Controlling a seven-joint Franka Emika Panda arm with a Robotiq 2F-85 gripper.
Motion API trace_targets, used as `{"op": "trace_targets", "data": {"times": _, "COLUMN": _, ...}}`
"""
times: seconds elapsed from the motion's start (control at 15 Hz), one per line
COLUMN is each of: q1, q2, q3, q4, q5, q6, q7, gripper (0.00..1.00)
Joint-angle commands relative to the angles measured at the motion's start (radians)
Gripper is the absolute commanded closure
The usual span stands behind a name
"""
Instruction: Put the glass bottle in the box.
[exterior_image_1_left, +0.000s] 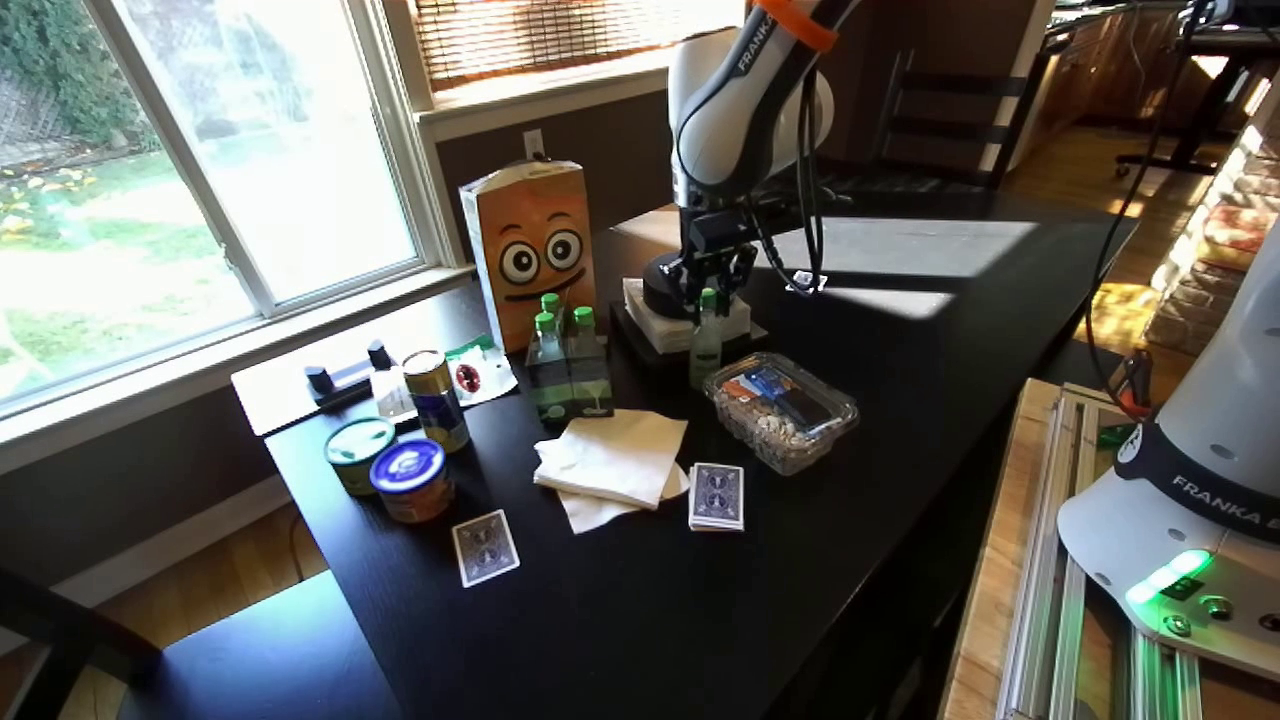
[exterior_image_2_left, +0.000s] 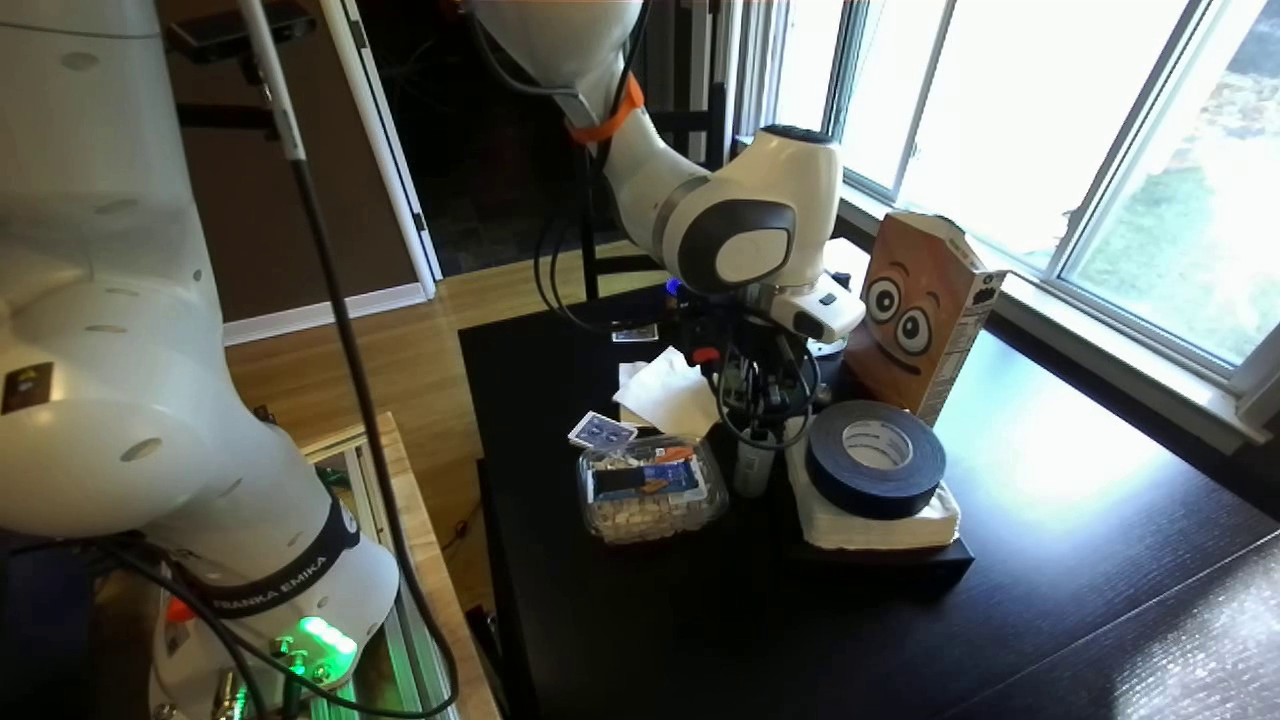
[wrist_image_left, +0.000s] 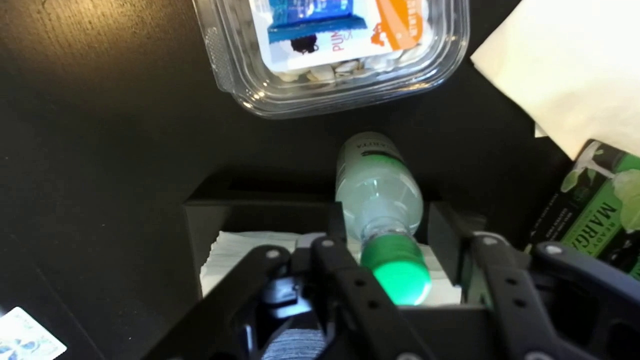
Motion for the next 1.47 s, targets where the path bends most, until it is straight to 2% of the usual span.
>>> {"op": "trace_targets", "data": {"times": 0.0, "q1": 0.024, "q2": -0.016, "q3": -0.021, "q4": -0.011, "q5": -0.042, "q6": 0.014, "q7": 0.053, "gripper": 0.2}}
{"op": "trace_targets", "data": {"times": 0.13, "q1": 0.024, "q2": -0.015, "q3": -0.022, "q4": -0.009, "q5": -0.041, "q6": 0.02, "q7": 0.054, "gripper": 0.1}}
{"op": "trace_targets", "data": {"times": 0.27, "q1": 0.023, "q2": -0.014, "q3": -0.022, "q4": -0.008, "q5": -0.038, "q6": 0.023, "q7": 0.054, "gripper": 0.09}}
{"op": "trace_targets", "data": {"times": 0.33, "q1": 0.021, "q2": -0.013, "q3": -0.022, "q4": -0.008, "q5": -0.037, "q6": 0.027, "q7": 0.053, "gripper": 0.15}}
{"op": "trace_targets", "data": {"times": 0.4, "q1": 0.021, "q2": -0.012, "q3": -0.022, "q4": -0.007, "q5": -0.037, "q6": 0.029, "q7": 0.053, "gripper": 0.29}}
{"op": "trace_targets", "data": {"times": 0.87, "q1": 0.023, "q2": -0.005, "q3": -0.03, "q4": -0.003, "q5": -0.042, "q6": 0.044, "q7": 0.058, "gripper": 0.78}}
{"op": "trace_targets", "data": {"times": 1.0, "q1": 0.027, "q2": -0.02, "q3": -0.03, "q4": -0.006, "q5": -0.044, "q6": 0.015, "q7": 0.057, "gripper": 0.92}}
{"op": "trace_targets", "data": {"times": 1.07, "q1": 0.029, "q2": -0.038, "q3": -0.024, "q4": -0.009, "q5": -0.043, "q6": -0.008, "q7": 0.047, "gripper": 0.95}}
{"op": "trace_targets", "data": {"times": 1.4, "q1": 0.052, "q2": -0.142, "q3": 0.024, "q4": 0.01, "q5": -0.066, "q6": -0.128, "q7": -0.014, "gripper": 0.93}}
